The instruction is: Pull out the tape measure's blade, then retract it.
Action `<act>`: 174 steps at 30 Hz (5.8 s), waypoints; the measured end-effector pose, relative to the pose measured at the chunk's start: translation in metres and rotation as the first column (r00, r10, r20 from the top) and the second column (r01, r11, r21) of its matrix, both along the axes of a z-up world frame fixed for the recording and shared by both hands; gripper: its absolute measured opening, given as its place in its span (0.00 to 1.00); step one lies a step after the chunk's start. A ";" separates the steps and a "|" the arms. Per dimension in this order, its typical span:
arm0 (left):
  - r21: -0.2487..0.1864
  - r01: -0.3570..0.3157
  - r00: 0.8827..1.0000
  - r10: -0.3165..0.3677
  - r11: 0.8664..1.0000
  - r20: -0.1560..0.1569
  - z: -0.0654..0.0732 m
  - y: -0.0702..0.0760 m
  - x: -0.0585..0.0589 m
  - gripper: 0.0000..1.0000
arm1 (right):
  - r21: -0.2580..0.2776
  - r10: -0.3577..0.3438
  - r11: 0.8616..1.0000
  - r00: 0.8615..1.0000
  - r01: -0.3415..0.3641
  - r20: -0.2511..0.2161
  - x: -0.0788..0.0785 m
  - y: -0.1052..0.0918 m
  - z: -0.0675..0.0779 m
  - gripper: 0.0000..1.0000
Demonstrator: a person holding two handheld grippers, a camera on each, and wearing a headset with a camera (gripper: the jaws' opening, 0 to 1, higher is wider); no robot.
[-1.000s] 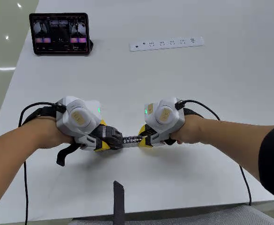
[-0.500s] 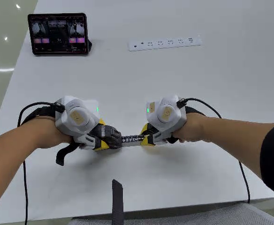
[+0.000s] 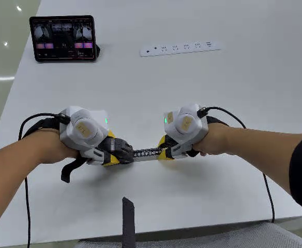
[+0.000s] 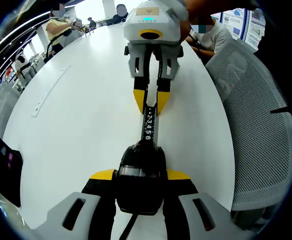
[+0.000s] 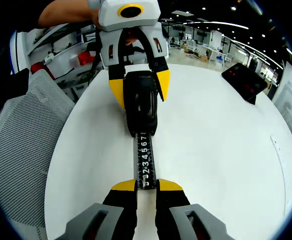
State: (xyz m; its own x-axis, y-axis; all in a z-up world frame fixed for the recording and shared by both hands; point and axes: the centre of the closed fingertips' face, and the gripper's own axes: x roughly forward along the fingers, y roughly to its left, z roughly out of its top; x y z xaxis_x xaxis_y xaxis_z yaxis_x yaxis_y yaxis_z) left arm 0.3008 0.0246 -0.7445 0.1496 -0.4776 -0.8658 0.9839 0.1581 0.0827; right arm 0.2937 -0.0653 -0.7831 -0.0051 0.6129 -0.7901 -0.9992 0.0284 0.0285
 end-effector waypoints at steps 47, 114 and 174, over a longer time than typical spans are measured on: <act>0.000 -0.005 1.000 0.005 1.000 0.004 0.000 0.000 0.000 0.31 | -0.016 -0.024 1.000 1.000 0.024 -0.008 0.001 -0.027 0.001 0.09; -0.007 -0.011 1.000 0.011 1.000 0.010 0.001 0.001 0.001 0.31 | -0.051 -0.043 0.998 0.999 0.042 -0.010 0.000 -0.065 0.000 0.09; -0.015 -0.016 1.000 0.016 1.000 0.011 0.000 0.000 0.000 0.31 | -0.089 -0.083 0.993 0.996 0.080 -0.031 0.000 -0.115 0.003 0.09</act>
State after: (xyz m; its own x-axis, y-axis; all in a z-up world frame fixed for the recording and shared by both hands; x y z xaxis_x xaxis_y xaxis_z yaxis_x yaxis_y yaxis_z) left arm 0.3013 0.0250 -0.7442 0.1670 -0.4877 -0.8569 0.9803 0.1754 0.0912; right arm 0.2933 -0.1804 -0.7803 0.0132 0.5411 -0.8409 -0.9919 0.1133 0.0573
